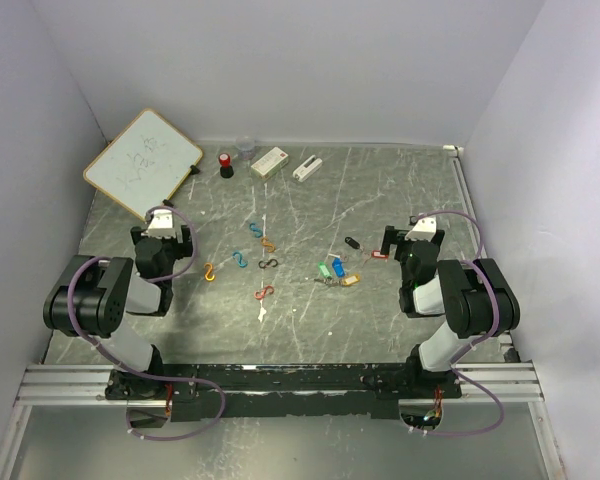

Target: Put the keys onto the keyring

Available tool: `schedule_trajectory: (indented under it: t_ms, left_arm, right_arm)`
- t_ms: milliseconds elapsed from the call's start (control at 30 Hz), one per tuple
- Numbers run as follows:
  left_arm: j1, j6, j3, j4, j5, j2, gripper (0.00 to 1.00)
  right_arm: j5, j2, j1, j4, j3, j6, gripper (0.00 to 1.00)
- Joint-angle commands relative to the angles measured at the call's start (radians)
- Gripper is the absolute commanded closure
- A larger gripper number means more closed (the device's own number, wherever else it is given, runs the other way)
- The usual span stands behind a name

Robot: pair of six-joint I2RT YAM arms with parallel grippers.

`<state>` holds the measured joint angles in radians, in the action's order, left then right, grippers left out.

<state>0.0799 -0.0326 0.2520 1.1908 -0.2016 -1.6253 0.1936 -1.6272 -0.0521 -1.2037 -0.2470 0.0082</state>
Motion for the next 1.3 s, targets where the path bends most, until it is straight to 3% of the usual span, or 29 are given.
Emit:
schedule_trajectory:
  t_ms: [0, 333, 400, 500, 667, 733, 833, 967, 1133, 1267]
  left_arm:
    - [-0.023, 0.021, 0.021, 0.01, 0.069, -0.005, 0.01]
    - [-0.022, 0.019, 0.02, 0.012, 0.063, -0.003, 0.0]
    - [-0.02, 0.017, 0.043, -0.048, 0.043, 0.03, 0.0]
    - [-0.008, 0.018, 0.125, -0.288, 0.018, 0.133, 0.01]
    - [0.028, 0.033, 0.119, -0.301, -0.019, 0.294, 0.0]
    - [0.03, 0.122, 0.168, -0.4, -0.054, 0.359, 0.0]
    - [0.031, 0.248, 0.332, -0.723, -0.056, 0.386, 0.0]
    - [0.028, 0.45, 0.508, -0.919, -0.014, 0.345, 0.0]
    - [0.027, 0.487, 0.55, -0.92, 0.174, 0.343, 0.0]
    - [0.03, 0.512, 0.57, -0.955, 0.178, 0.349, 0.01]
  right_arm:
    - [0.0, 0.015, 0.006, -0.014, 0.002, 0.006, 0.0]
    - [0.004, 0.016, 0.005, -0.022, 0.007, 0.003, 0.0]
    - [0.008, 0.036, 0.005, -0.012, 0.003, -0.004, 0.0]
    - [0.057, 0.15, -0.014, 0.28, -0.092, 0.001, 0.0]
    - [0.094, 0.233, -0.042, 0.441, -0.213, 0.029, 0.0]
    - [0.105, 0.25, -0.055, 0.554, -0.283, 0.063, 0.0]
    - [0.085, 0.239, -0.068, 0.778, -0.43, 0.109, 0.0]
    - [-0.013, 0.261, -0.084, 0.909, -0.523, 0.128, 0.0]
    - [-0.131, 0.296, -0.084, 0.942, -0.549, 0.174, 0.0]
    - [-0.153, 0.283, -0.091, 1.064, -0.629, 0.186, 0.0]
